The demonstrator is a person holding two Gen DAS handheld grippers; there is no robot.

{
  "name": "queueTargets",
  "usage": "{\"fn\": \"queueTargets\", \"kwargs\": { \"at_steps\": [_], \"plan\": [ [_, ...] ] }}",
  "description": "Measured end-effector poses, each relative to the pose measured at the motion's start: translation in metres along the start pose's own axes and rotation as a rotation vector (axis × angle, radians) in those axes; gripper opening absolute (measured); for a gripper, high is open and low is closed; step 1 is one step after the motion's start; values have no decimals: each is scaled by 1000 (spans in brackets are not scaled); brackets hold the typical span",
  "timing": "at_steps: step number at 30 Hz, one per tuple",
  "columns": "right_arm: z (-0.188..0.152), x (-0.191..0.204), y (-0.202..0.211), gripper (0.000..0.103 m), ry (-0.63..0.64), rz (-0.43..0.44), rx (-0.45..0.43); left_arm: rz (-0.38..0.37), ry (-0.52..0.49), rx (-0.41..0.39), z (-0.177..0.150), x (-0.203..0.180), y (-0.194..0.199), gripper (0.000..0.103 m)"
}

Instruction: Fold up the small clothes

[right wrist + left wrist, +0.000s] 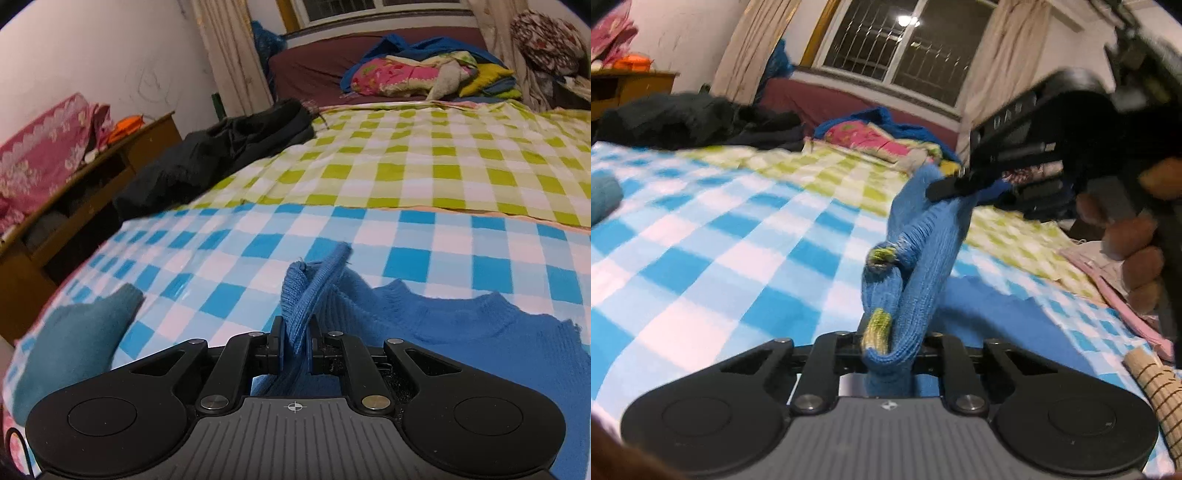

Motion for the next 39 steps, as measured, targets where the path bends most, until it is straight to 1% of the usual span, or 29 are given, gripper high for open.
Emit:
{"fn": "queueTargets", "kwargs": {
  "at_steps": [3, 6, 10, 12, 16, 20, 22, 27, 32, 33, 34, 35, 36, 37, 38, 39],
  "plan": [
    [9, -23, 11, 10, -46, 4, -23, -52, -27, -33, 15, -28, 5, 18],
    [18, -52, 23, 10, -97, 6, -55, -126, -88, -51, 26, -67, 4, 18],
    [27, -94, 39, 10, -158, -3, -95, -205, -152, -42, 22, -113, -6, 18],
    [29, -117, 46, 10, -180, -17, -106, -226, -197, -39, 14, -135, -13, 18],
    [24, -161, 57, 10, -213, -57, -117, -267, -232, -9, -3, -169, -23, 18],
    [10, -201, 71, 10, -283, -78, -140, -294, -290, 13, -19, -199, -25, 18],
    [-2, -220, 73, 10, -302, -103, -130, -298, -322, 28, -31, -211, -27, 18],
    [-31, -251, 66, 10, -310, -156, -83, -298, -419, 78, -66, -236, -30, 18],
    [-51, -269, 64, 10, -348, -162, -69, -318, -496, 119, -92, -247, -26, 20],
    [-55, -271, 64, 11, -353, -159, -65, -318, -504, 123, -95, -248, -26, 20],
    [-58, -273, 64, 12, -358, -159, -63, -316, -510, 119, -96, -249, -24, 22],
    [-59, -274, 64, 16, -364, -162, -65, -318, -519, 118, -96, -249, -23, 27],
    [-59, -273, 65, 16, -363, -159, -68, -324, -525, 119, -95, -250, -21, 31],
    [-59, -273, 67, 17, -363, -156, -72, -339, -524, 124, -94, -251, -19, 42],
    [-58, -272, 71, 18, -367, -154, -76, -358, -522, 129, -93, -251, -14, 50],
    [-57, -272, 75, 19, -370, -154, -79, -377, -517, 128, -90, -249, -6, 52]
  ]
}}
Point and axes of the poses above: each gripper's, at about its wrist camera, not at the fingertips, and y roughly against the way its jaws point, x to its left, z to its top, the point moved 5 cm from there along -y, roughly the way its jaws point, and after that the axes turned 14 degrees about -x, right-handed, at the moved point
